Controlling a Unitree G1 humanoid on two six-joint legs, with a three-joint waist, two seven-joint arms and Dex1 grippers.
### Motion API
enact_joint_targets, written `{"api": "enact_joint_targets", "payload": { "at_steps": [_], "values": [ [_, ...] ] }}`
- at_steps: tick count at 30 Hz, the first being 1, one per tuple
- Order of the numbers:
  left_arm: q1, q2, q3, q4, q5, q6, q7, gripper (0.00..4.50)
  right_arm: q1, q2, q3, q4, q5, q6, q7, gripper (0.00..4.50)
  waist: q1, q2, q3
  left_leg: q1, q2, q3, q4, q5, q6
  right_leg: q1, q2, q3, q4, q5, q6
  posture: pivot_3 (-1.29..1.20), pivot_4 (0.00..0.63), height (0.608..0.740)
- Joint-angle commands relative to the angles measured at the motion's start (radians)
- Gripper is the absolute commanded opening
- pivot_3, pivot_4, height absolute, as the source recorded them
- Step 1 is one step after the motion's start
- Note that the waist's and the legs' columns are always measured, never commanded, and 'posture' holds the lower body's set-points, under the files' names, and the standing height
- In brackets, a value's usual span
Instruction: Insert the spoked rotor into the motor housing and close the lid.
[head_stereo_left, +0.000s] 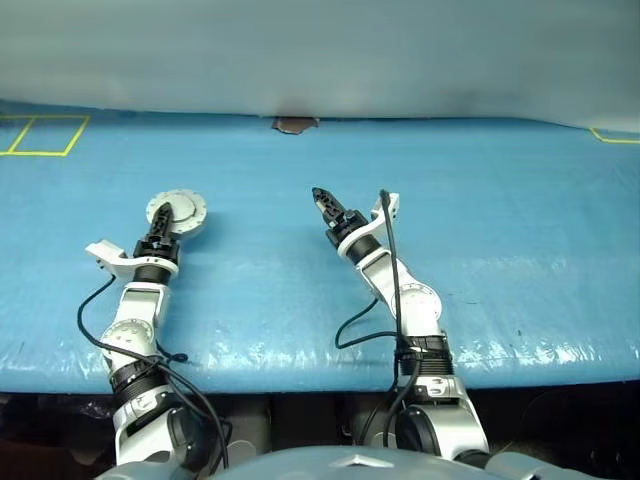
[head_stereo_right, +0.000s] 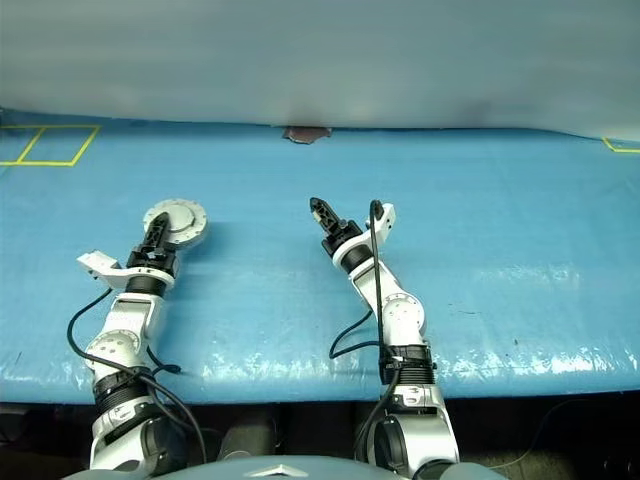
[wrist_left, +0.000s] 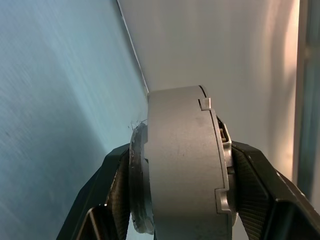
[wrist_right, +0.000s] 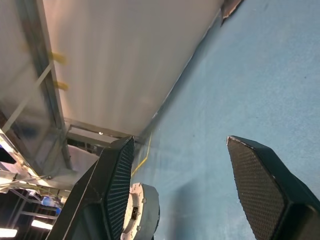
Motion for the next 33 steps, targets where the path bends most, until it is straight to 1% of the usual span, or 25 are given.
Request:
{"api": "enact_joint_targets", "payload": {
  "at_steps": [1,5,10,13,17,22,24,30,33],
  "values": [
    [-0.075,0.012,0.020,-0.028,0.017,-0.106,0.040,2.62,0.013,0.085,-0.010,-0.056,0.024,-0.013,-0.004,3.11,0.002,-0.001,0.000,0.000,0.000,0.000,0.001,0.000,0.000,0.000,0.000,0.000,0.000,0.000,0.000,0.00,0.150,0.740],
    [-0.143,0.027,0.032,0.023,0.081,-0.219,0.122,2.62,0.016,0.084,-0.007,-0.063,0.019,-0.015,-0.007,3.11,0.012,-0.001,0.001,-0.001,0.000,0.000,0.004,0.000,0.000,0.000,0.000,0.000,0.000,0.002,0.001,0.00,0.150,0.740],
    [-0.197,0.059,0.035,0.087,0.133,-0.293,0.171,2.62,0.020,0.082,0.001,-0.066,0.010,-0.017,-0.007,3.11,0.013,-0.001,0.001,-0.002,0.000,0.000,0.005,0.000,0.000,0.000,0.001,0.000,-0.001,0.003,0.001,0.00,0.150,0.740],
    [-0.219,0.087,0.020,0.147,0.188,-0.320,0.195,2.62,0.019,0.083,0.000,-0.066,0.010,-0.018,-0.006,3.11,0.013,-0.001,0.001,-0.002,0.000,0.000,0.004,0.000,0.000,0.000,0.001,0.000,-0.001,0.003,0.001,0.00,0.150,0.740],
    [-0.227,0.098,-0.002,0.190,0.240,-0.325,0.211,2.62,0.020,0.083,-0.001,-0.067,0.009,-0.021,-0.007,3.11,0.012,-0.001,0.001,-0.002,0.000,0.000,0.004,0.000,0.000,0.000,0.001,0.000,-0.001,0.003,0.001,0.00,0.150,0.740],
    [-0.215,0.090,-0.016,0.183,0.243,-0.291,0.191,2.62,0.022,0.082,-0.001,-0.065,0.005,-0.022,-0.009,3.11,0.014,-0.002,0.001,-0.002,0.000,0.000,0.005,0.000,0.000,0.000,0.001,0.000,-0.001,0.003,0.001,0.00,0.150,0.740],
    [-0.203,0.098,-0.036,0.190,0.286,-0.296,0.215,2.62,0.022,0.082,-0.001,-0.064,0.003,-0.024,-0.011,3.11,0.014,-0.002,0.001,-0.002,0.000,-0.001,0.005,0.000,0.000,0.000,0.001,0.000,-0.001,0.003,0.001,0.00,0.150,0.740],
    [-0.185,0.111,-0.054,0.204,0.356,-0.299,0.276,4.45,0.021,0.083,0.002,-0.059,-0.001,-0.029,-0.014,3.15,0.013,-0.002,0.001,-0.002,0.000,0.000,0.005,0.000,0.000,0.000,0.001,0.000,0.000,0.004,0.001,0.00,0.150,0.740],
    [-0.176,0.118,-0.050,0.200,0.374,-0.310,0.286,4.45,0.017,0.082,-0.001,-0.049,-0.003,-0.034,-0.015,3.15,0.010,-0.002,0.001,0.000,0.000,0.000,0.005,0.000,0.000,0.001,0.001,0.001,0.000,0.004,0.001,0.00,0.150,0.740]
  ]
}}
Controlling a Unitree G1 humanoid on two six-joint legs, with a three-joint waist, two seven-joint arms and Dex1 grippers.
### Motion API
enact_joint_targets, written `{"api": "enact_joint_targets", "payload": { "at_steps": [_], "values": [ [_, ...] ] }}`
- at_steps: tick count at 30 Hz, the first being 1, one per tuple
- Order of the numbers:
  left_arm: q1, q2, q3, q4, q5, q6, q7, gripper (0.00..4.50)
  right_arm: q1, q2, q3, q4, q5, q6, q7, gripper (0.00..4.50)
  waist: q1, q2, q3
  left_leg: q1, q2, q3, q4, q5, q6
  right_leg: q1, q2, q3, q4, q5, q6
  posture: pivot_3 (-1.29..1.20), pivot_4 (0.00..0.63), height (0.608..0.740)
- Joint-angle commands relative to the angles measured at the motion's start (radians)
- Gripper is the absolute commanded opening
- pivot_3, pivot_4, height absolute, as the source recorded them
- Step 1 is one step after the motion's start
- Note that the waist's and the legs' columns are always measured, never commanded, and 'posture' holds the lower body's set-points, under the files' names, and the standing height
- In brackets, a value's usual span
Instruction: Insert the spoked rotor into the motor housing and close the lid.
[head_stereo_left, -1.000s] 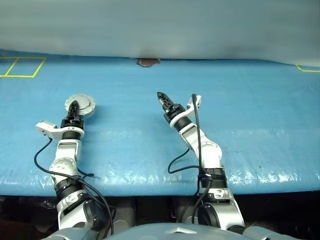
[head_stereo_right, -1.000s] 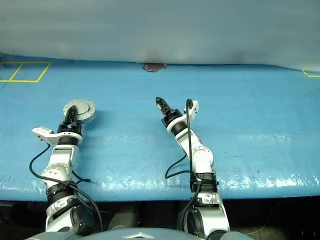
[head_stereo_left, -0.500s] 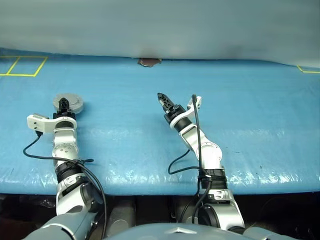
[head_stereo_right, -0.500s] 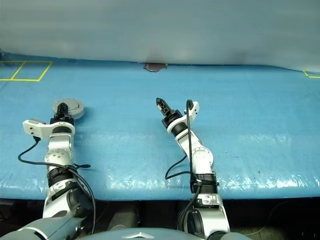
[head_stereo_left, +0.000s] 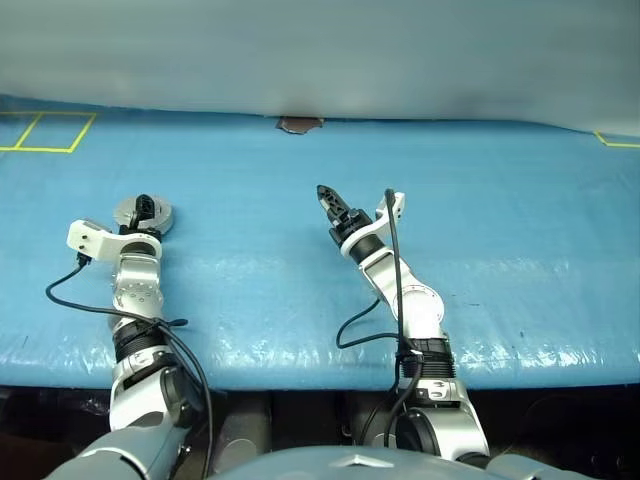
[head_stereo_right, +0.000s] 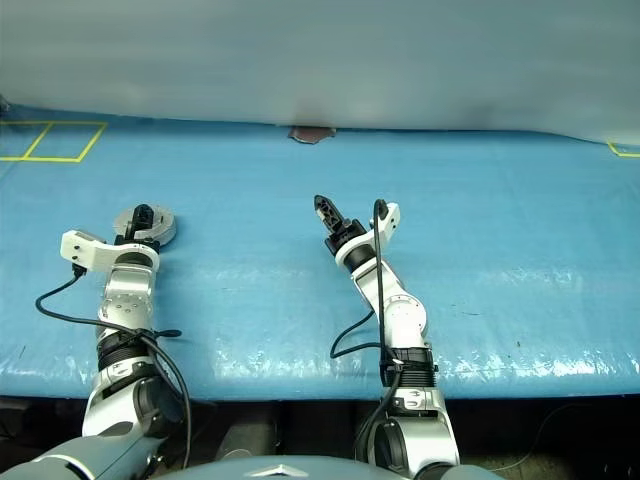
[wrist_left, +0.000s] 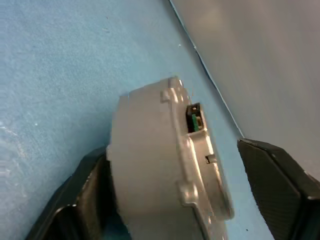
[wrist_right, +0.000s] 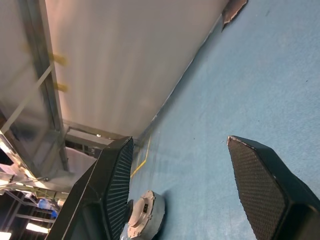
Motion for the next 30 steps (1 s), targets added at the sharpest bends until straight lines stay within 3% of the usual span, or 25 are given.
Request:
{"api": "enact_joint_targets", "payload": {
  "at_steps": [1,13,18,22,27,30],
  "values": [
    [0.007,0.025,0.006,-0.028,0.026,-0.025,0.017,4.45,0.003,0.081,-0.004,-0.030,0.004,-0.017,-0.001,3.15,-0.004,0.000,0.000,0.000,0.000,0.000,0.000,0.000,0.000,0.000,0.000,0.000,0.000,0.000,0.000,0.00,0.150,0.740],
    [0.046,0.129,0.055,-0.082,0.074,-0.093,0.036,4.45,-0.010,0.079,-0.013,0.013,-0.002,-0.013,-0.019,3.15,-0.012,0.000,0.000,0.000,0.001,0.000,0.000,0.000,0.000,0.000,0.000,0.000,0.000,0.000,-0.001,0.00,0.150,0.740],
    [0.054,0.100,0.039,-0.221,-0.038,-0.071,-0.159,4.45,0.005,0.048,0.047,-0.043,-0.087,-0.072,0.091,3.15,-0.008,0.000,0.000,0.000,0.001,0.000,0.000,0.000,0.000,0.000,0.000,0.000,0.000,0.001,-0.001,0.00,0.150,0.740],
    [0.106,0.093,-0.062,-0.354,-0.108,0.017,-0.402,4.45,0.047,-0.017,0.137,-0.146,-0.237,-0.188,0.246,3.15,-0.009,0.000,0.000,0.000,0.001,0.000,0.000,0.000,0.000,0.000,0.000,0.000,-0.001,0.001,-0.001,0.00,0.150,0.740],
    [0.193,0.154,-0.302,-0.489,-0.041,0.126,-0.634,4.45,0.105,-0.136,0.145,-0.235,-0.370,-0.258,0.307,3.15,-0.009,0.000,0.000,0.001,0.000,0.001,-0.001,0.000,0.000,0.001,0.000,0.001,-0.001,0.000,-0.001,0.00,0.150,0.740],
    [0.224,0.201,-0.467,-0.539,0.077,0.141,-0.721,4.45,0.147,-0.275,0.172,-0.293,-0.469,-0.233,0.343,3.15,-0.009,0.001,0.001,0.001,0.001,0.001,0.000,0.000,0.000,0.001,0.000,0.002,-0.001,-0.001,-0.004,0.00,0.150,0.740]
  ]
}}
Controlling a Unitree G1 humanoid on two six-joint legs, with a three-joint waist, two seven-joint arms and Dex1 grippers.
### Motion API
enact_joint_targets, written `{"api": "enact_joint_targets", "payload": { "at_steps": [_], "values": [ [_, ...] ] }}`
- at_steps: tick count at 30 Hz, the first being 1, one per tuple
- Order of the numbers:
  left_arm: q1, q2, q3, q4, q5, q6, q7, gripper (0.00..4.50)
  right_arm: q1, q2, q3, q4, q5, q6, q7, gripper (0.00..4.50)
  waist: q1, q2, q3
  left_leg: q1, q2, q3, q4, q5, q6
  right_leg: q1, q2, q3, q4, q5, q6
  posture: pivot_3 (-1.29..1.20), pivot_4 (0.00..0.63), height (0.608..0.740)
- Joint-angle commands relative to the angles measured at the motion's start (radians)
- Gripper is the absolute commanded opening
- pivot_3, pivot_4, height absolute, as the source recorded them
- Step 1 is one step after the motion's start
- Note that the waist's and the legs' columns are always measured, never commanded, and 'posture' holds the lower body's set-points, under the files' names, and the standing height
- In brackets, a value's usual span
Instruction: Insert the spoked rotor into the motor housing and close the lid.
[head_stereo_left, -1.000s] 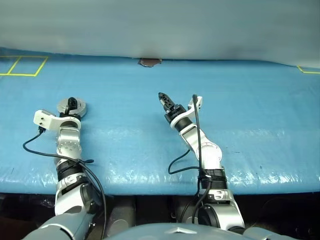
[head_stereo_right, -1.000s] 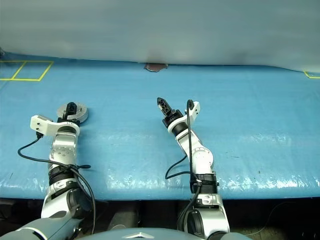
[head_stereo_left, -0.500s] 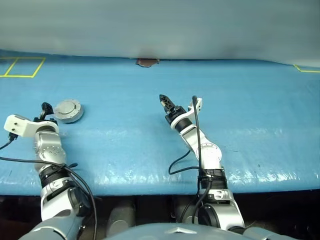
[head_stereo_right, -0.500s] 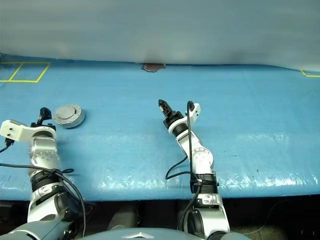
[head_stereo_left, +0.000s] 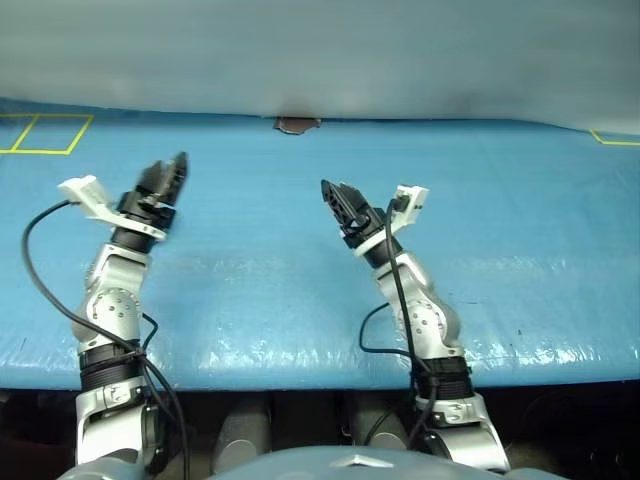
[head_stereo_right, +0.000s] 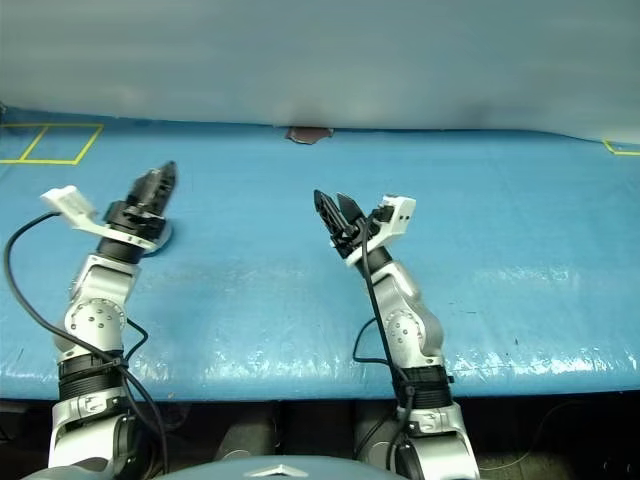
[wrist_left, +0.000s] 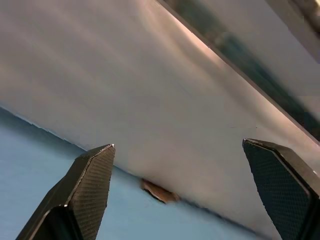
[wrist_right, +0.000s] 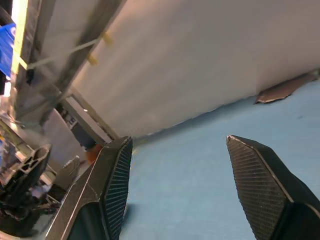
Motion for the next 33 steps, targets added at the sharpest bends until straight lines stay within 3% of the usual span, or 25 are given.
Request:
{"api": "enact_joint_targets", "payload": {
  "at_steps": [1,8,14,19,20,33],
  "values": [
    [0.019,0.065,-0.181,-0.086,0.144,0.008,-0.117,4.45,0.033,-0.135,0.030,-0.110,-0.106,0.014,0.063,3.15,0.000,0.000,0.000,0.000,0.000,0.001,0.000,0.000,0.000,0.000,0.000,0.001,0.000,-0.001,-0.002,0.00,0.150,0.740],
    [0.009,0.154,-0.382,-0.070,0.324,-0.004,-0.253,4.45,0.102,-0.344,0.063,-0.157,-0.191,0.065,0.172,3.15,-0.009,0.001,0.000,0.002,0.001,0.003,-0.002,0.000,0.000,-0.001,0.001,0.003,0.001,-0.002,-0.004,0.00,0.150,0.740],
    [0.026,0.190,-0.445,-0.048,0.428,-0.057,-0.319,4.45,0.101,-0.406,0.114,-0.133,-0.263,0.081,0.233,3.15,-0.006,0.001,0.001,0.002,0.002,0.004,-0.001,0.000,0.000,-0.001,0.001,0.003,0.001,-0.002,-0.004,0.00,0.150,0.740],
    [0.045,0.181,-0.431,-0.064,0.436,-0.048,-0.327,4.50,0.086,-0.401,0.125,-0.106,-0.306,0.084,0.236,4.36,0.001,0.001,0.001,0.002,0.001,0.004,-0.001,0.000,0.000,-0.001,0.000,0.003,0.000,-0.002,-0.003,0.00,0.150,0.740],
    [0.046,0.178,-0.429,-0.065,0.435,-0.044,-0.325,4.50,0.080,-0.399,0.126,-0.099,-0.316,0.092,0.226,4.44,0.002,0.001,0.001,0.002,0.001,0.004,-0.001,0.000,0.000,-0.001,0.000,0.003,0.000,-0.002,-0.003,0.00,0.150,0.740],
    [0.042,0.168,-0.424,-0.074,0.436,-0.038,-0.320,4.50,0.060,-0.367,0.131,-0.082,-0.355,0.122,0.227,4.44,0.014,0.001,0.001,0.002,0.001,0.004,0.000,0.000,0.000,-0.001,0.000,0.003,0.000,-0.002,-0.003,0.00,0.150,0.740]
  ]
}}
